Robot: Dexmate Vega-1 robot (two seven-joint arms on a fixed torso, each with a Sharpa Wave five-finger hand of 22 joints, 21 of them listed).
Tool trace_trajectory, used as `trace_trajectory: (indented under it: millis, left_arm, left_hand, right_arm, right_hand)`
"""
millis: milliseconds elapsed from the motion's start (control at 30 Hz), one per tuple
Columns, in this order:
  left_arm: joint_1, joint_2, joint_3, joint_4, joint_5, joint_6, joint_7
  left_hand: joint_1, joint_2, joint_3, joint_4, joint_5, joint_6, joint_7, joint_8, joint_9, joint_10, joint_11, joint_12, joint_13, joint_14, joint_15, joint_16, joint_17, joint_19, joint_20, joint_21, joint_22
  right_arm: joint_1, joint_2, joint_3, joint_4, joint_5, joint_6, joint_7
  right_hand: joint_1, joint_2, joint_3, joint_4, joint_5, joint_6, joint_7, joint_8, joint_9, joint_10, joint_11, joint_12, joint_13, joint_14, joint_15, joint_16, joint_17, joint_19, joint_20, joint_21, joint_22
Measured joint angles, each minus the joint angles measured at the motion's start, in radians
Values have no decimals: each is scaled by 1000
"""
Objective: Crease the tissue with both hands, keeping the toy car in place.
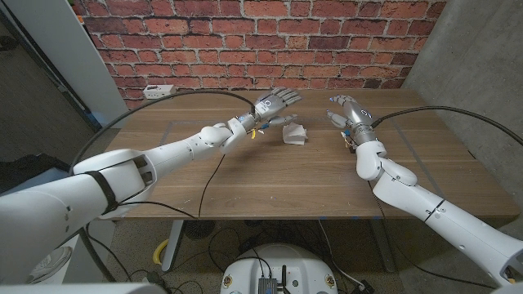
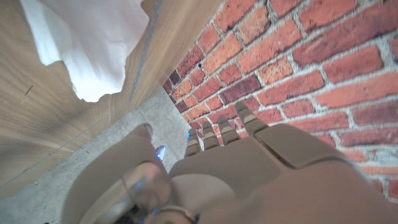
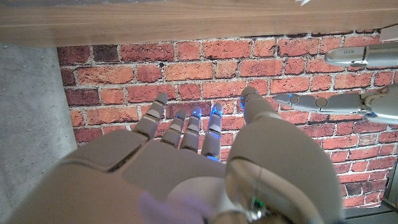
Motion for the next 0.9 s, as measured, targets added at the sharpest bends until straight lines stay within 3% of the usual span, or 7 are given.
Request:
trace_trajectory:
  millis: [67,200,267,533,900]
  left_arm:
    - [0,11,-15,-24,-46,-32,-93]
    - [-6,20,-25,-42,-88,-73,-228]
    - [-14,22,-29,-47,-103,-92,-289]
    - [-38,14,-39,-39,-164,-181,-537]
    - [-65,-20,-39,33,-223,-287,-708]
  left_hand:
    - [-90,-12,-3,11,11,-46,12,0,0,-55,6,-7,0,-35,13,0,2,-65,-6,-36,2]
    - [-273,-75,-17,24,31,-54,20,0,0,-64,10,-7,0,-40,26,0,2,-82,-23,-74,6]
    - [-318,-106,-40,25,42,-56,22,0,0,-64,10,-7,0,-42,34,0,6,-82,-23,-77,8]
    - [-344,-121,-99,28,61,-60,41,0,3,-66,19,-7,3,-47,40,0,11,-78,-27,-77,13]
    - [-344,-121,-124,31,74,-57,59,2,3,-68,32,-7,3,-47,39,0,11,-80,-55,-73,13]
  right_arm:
    - [0,1,0,1,0,1,0]
    - [1,2,0,3,0,7,1]
    - [2,2,0,3,0,8,1]
    - [3,5,0,6,0,14,2]
    - [5,6,0,11,3,18,7]
  right_hand:
    - [0,0,0,0,0,0,0,0,0,0,0,0,0,0,0,0,2,0,0,0,0]
    - [0,0,0,0,0,0,0,0,0,4,-4,0,0,0,0,0,3,0,0,0,0]
    - [0,0,0,0,0,0,0,0,0,4,-4,0,0,0,0,0,3,0,0,0,0]
    - [-4,-4,4,4,0,0,0,0,0,3,-4,0,0,0,0,0,3,0,0,0,0]
    - [-16,-8,3,5,-7,0,0,0,0,3,-4,0,0,0,0,0,3,0,0,-7,0]
